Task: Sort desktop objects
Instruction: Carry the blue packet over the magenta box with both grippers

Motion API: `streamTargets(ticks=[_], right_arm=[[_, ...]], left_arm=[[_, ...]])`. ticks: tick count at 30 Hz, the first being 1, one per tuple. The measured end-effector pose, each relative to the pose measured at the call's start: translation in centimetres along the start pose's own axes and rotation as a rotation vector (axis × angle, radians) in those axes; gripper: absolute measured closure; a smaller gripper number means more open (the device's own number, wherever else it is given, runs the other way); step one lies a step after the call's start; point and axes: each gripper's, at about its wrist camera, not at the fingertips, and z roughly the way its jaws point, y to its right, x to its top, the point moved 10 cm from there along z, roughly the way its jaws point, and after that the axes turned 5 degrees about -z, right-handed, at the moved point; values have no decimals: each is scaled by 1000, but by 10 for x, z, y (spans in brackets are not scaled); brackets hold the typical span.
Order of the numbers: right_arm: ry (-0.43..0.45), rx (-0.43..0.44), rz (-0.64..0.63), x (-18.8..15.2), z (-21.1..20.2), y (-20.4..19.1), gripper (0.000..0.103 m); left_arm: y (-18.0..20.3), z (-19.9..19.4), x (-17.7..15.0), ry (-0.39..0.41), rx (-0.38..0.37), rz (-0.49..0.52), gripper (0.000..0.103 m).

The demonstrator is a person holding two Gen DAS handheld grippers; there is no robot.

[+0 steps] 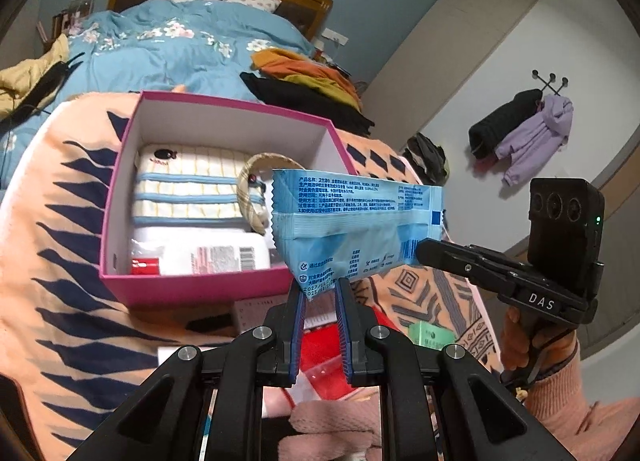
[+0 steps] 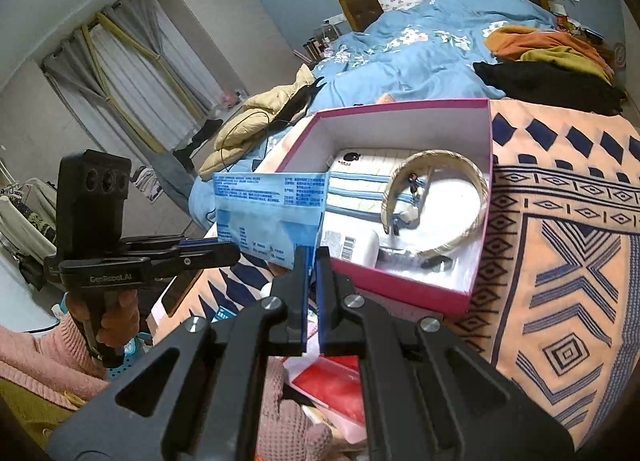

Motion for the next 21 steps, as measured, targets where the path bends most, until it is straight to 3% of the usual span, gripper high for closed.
streamTargets(ticks=[21], right_arm=[[-32,13,-3,30,36,4,98]], left_arm=[[-20,-7,34,42,57,0,88]])
